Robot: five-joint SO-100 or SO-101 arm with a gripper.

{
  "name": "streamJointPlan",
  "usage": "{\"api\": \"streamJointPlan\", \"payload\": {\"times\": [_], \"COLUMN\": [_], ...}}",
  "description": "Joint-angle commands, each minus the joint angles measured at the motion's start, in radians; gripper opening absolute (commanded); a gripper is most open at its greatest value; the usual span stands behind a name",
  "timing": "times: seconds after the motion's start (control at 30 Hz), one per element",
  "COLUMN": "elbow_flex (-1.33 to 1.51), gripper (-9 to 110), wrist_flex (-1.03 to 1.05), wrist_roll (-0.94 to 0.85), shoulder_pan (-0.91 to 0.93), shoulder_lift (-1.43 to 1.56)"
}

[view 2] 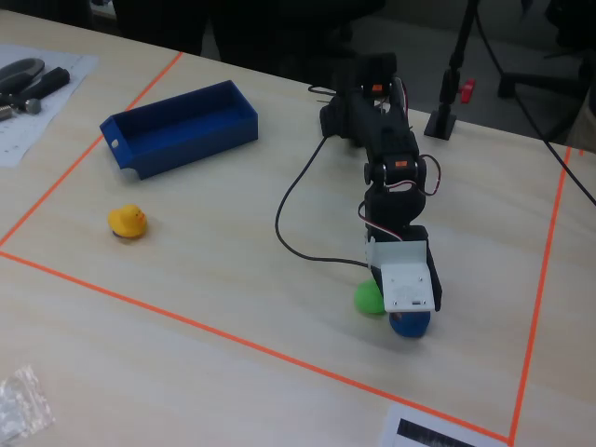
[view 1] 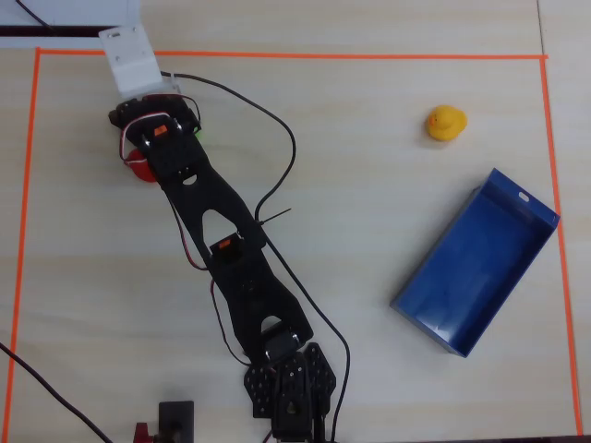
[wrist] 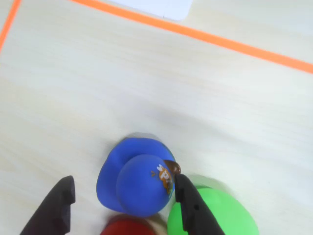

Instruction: Grasp blue duck and put it into box.

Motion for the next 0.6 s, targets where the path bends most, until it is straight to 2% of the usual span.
{"api": "streamJointPlan", "payload": {"times": [0.0, 0.57], "elbow_flex": [-0.006, 0.023], "gripper": [28, 24], "wrist_flex": [-0.028, -0.063], "wrist_roll": [0.009, -0.003], "shoulder_pan": [0.002, 0.035], "shoulder_lift": [0.008, -0.072]}}
